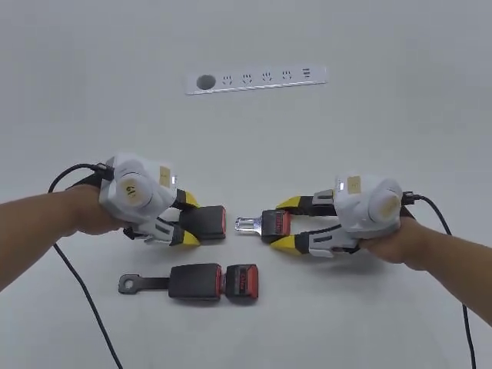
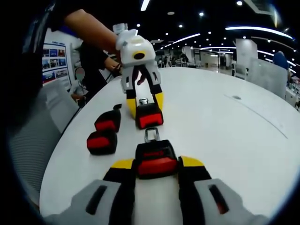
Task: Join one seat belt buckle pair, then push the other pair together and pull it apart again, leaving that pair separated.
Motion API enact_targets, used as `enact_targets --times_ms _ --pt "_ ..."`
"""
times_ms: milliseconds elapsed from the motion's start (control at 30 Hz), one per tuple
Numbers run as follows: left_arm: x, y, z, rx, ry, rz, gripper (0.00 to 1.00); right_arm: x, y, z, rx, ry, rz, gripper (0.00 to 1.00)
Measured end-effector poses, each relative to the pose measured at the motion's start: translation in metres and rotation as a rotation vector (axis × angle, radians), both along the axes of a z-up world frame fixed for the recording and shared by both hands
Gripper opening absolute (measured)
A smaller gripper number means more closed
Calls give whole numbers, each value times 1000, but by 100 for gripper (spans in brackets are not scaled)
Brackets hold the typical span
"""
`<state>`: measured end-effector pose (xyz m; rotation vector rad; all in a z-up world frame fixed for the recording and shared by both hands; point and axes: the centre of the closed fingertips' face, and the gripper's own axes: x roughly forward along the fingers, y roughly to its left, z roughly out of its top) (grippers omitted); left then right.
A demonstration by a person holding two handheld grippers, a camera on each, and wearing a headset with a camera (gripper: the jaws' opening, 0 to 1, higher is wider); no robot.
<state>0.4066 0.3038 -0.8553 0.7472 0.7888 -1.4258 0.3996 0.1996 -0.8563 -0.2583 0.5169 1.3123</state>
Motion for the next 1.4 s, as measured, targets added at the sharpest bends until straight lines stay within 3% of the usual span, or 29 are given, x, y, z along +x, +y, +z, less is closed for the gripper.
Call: enact_targets --times_ms 900,1400 --pt "0 2 0 -2 0 5 34 4 21 0 11 1 -7 37" --pt "0 1 0 -5 0 4 34 3 23 -1 -8 2 13 37"
